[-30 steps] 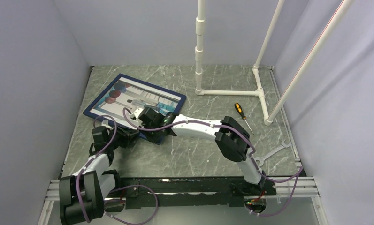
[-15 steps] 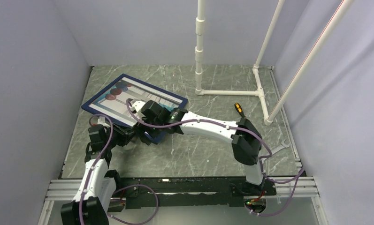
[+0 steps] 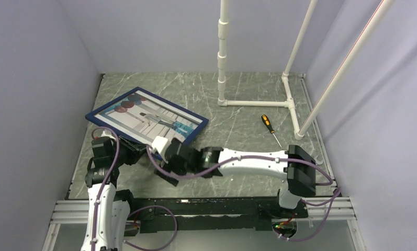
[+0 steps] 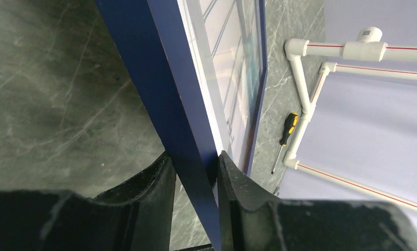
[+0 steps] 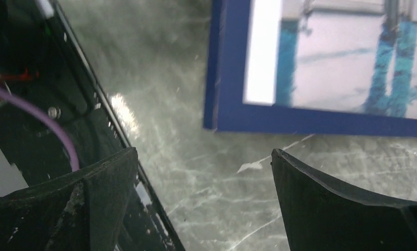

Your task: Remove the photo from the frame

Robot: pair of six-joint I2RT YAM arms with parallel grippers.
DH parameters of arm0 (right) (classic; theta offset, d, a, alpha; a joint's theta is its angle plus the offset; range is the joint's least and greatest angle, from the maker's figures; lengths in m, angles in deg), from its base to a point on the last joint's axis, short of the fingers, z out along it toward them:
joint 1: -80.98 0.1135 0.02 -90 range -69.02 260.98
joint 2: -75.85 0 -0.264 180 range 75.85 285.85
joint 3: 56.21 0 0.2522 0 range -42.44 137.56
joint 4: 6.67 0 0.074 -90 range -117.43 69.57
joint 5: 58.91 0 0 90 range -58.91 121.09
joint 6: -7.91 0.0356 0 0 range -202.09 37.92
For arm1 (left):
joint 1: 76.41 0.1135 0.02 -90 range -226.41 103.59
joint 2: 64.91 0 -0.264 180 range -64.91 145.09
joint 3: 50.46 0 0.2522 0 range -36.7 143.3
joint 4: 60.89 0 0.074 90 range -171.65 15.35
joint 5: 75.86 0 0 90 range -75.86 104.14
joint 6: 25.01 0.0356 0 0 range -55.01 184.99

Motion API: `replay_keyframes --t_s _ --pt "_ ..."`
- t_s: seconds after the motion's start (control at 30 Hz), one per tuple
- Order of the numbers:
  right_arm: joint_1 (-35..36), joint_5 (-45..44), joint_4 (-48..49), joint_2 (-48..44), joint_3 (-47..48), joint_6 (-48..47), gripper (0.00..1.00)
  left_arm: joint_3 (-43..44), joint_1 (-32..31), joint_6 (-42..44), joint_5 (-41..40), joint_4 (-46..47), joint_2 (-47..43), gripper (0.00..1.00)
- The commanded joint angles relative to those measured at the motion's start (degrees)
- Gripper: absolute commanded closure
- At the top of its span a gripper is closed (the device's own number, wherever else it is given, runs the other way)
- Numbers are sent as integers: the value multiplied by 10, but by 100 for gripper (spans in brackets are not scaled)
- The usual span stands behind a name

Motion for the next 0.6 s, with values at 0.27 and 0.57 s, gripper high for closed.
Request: replay_keyframes --t_s 0.27,0.57 --pt "127 -334 184 -25 -95 -165 0 106 -2 62 -73 -153 -57 100" --pt "141 -357 274 23 -71 -277 4 164 -3 85 -77 -189 -45 100"
